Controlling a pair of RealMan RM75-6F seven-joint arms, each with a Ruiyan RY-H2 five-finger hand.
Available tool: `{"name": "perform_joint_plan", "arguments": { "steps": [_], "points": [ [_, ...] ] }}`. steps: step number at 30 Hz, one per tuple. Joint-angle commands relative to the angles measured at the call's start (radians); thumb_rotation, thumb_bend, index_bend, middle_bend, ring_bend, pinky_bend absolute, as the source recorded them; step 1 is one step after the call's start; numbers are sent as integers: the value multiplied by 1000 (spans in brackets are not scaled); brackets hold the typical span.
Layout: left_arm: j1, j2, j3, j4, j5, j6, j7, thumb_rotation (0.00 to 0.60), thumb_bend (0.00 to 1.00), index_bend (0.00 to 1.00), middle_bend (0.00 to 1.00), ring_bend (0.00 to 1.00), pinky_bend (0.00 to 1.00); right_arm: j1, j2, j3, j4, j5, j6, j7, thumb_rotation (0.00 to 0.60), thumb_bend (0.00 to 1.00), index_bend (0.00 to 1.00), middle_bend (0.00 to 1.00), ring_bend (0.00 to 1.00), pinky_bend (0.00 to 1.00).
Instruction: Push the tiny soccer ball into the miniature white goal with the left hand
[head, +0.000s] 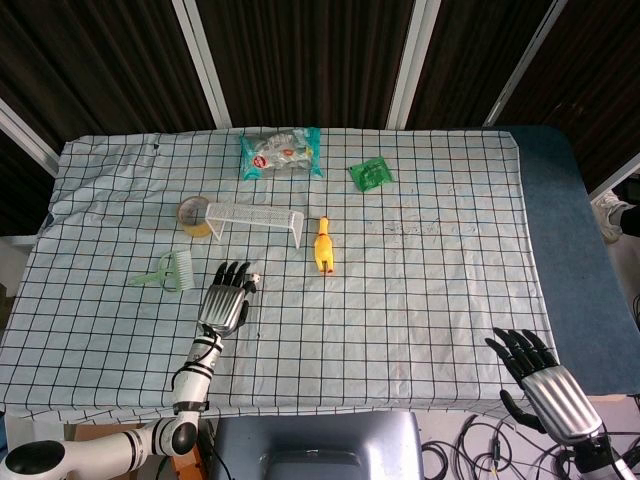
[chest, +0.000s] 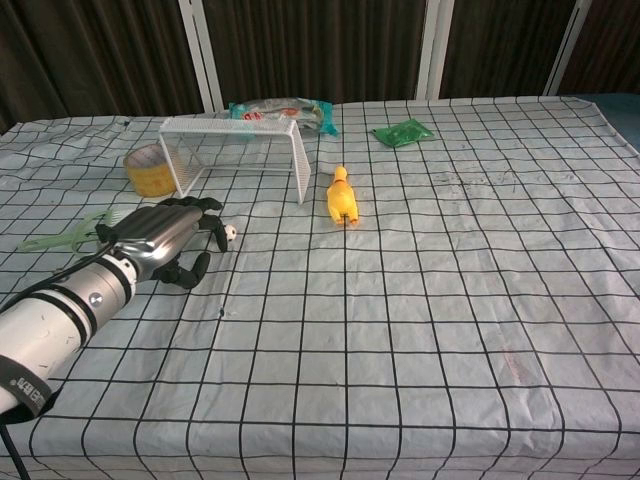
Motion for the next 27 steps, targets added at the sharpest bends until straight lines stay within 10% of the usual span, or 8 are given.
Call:
{"name": "perform_joint_plan", "arguments": {
  "steps": [1,11,18,21,27],
  "points": [
    [-3,-3,-2,10,-9,-6,1,600,635,394,62,0,10,0,1,0,0,0,2,4,600,408,0,0,0,0],
    [-31,-20,-29,58,-37,-33,-12,600,635,409,62,0,10,-2,-1,2,3,7,-2,-9,600,409,0,0,0,0],
    [-171,-85,-229,263,-106,-4,-42,600,633,2,58,0,8,-12,6,0,5,-12,37,22,600,409,0,0,0,0],
    [-153,-24,-271,146,-43,139,-114,600,627,0,61,0,8,-13,12,-4,14,-26,51,48,600,409,0,0,0,0],
    [8,172,-153,-229,157,402,-91,600,586,0,146,18,23,-7,9,-5,13,-27,35,43,600,408,0,0,0,0]
  ]
}}
